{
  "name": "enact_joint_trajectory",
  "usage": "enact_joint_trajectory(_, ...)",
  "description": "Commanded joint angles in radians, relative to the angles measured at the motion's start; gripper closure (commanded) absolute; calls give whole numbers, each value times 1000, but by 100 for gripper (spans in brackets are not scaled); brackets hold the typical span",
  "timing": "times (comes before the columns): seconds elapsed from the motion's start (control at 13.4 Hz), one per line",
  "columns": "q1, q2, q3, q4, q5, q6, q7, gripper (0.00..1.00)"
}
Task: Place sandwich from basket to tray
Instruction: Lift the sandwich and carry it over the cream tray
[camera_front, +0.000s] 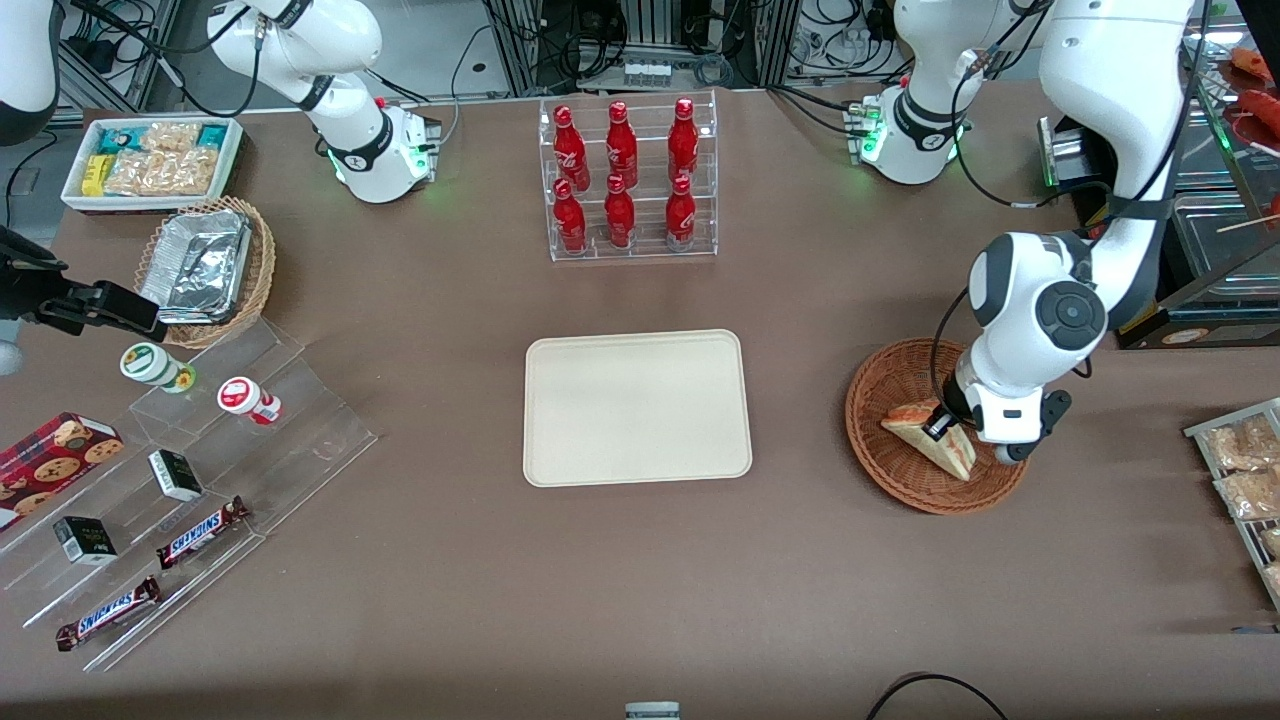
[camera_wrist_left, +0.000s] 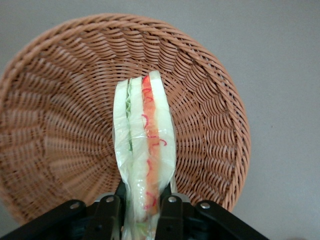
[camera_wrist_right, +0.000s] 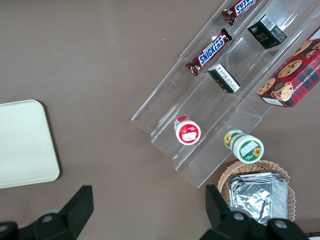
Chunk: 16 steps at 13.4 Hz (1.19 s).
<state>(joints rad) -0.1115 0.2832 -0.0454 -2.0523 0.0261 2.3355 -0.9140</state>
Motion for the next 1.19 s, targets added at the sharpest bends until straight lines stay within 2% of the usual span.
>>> enact_joint_trajectory(0.0, -11, -48, -7, 96, 61, -187, 4, 100)
enact_joint_trajectory(0.3, -135, -41, -24, 251, 67, -346, 15, 100)
enact_joint_trajectory(0.52, -252, -16, -25, 325, 63, -367, 14, 100)
enact_joint_trajectory(0.82, -417, 129, -25, 461, 51, -349, 3, 100)
enact_joint_trajectory(1.12, -516, 286, -48, 606, 51, -283, 9, 100)
